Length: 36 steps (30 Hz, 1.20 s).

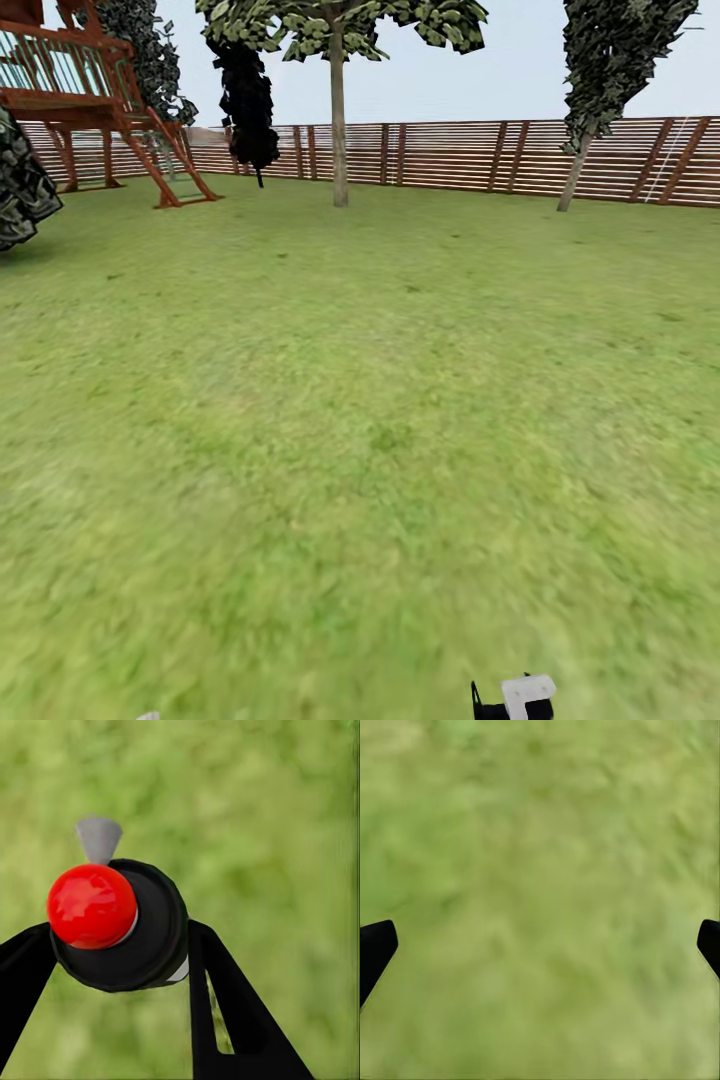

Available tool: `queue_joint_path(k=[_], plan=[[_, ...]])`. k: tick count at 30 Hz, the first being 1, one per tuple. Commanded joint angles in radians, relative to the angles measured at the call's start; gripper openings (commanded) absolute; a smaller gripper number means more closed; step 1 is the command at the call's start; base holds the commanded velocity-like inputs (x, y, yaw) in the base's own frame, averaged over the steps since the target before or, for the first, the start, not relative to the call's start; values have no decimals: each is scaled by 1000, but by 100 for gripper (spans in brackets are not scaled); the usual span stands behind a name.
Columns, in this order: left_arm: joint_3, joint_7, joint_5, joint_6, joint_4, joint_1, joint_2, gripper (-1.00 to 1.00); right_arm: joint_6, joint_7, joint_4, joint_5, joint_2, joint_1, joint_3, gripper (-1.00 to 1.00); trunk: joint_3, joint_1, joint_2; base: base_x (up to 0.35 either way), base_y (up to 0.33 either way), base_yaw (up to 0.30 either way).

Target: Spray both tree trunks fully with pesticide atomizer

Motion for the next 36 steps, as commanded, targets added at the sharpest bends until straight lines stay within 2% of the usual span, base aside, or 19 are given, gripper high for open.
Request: queue_joint_path(k=[1,36], plan=[[1,0,0,0,0,0,0,-100,0,0,0,0,0,0,0,100,0,0,0,340,0,0],[0,0,0,0,0,0,0,-100,0,0,0,0,0,0,0,100,0,0,0,339,0,0]])
